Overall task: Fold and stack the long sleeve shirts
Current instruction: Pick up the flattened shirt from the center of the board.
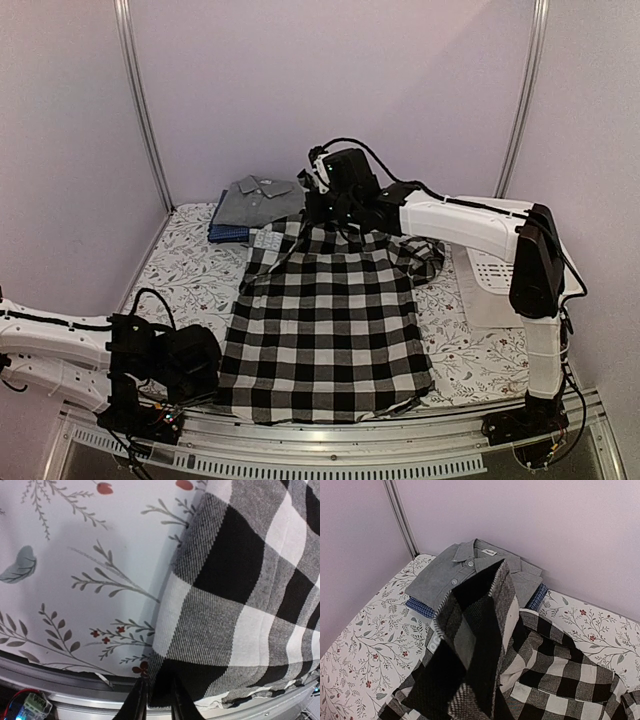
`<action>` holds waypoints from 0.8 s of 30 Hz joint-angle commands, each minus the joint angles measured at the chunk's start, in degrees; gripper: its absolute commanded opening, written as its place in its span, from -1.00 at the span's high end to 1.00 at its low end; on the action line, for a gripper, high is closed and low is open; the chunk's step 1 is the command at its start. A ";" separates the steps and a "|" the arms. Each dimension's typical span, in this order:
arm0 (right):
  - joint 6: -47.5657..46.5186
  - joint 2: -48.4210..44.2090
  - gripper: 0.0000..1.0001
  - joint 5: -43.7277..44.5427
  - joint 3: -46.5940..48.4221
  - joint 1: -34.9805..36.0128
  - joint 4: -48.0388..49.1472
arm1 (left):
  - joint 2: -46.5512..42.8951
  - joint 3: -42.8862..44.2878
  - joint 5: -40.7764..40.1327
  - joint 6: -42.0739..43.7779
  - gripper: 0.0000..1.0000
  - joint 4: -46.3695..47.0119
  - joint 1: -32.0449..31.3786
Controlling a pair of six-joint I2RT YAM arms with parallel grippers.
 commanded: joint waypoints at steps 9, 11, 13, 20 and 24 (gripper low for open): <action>-7.17 0.37 1.00 2.35 9.34 -0.94 2.32 | 1.29 3.68 1.18 4.34 1.00 0.22 -0.68; -8.98 1.04 1.00 2.55 11.10 -1.58 3.38 | 2.69 6.60 1.31 7.46 1.00 -1.62 -0.70; -10.88 2.18 1.00 2.89 13.41 -2.45 3.93 | 4.84 9.95 1.95 11.49 1.00 -2.89 -0.79; -14.87 3.10 1.00 3.56 15.61 -5.48 5.78 | 13.10 22.89 4.51 23.90 1.00 -5.95 -1.25; -15.45 1.97 1.00 5.30 13.62 -6.15 5.80 | 17.43 27.25 7.75 29.49 1.00 -3.63 -1.22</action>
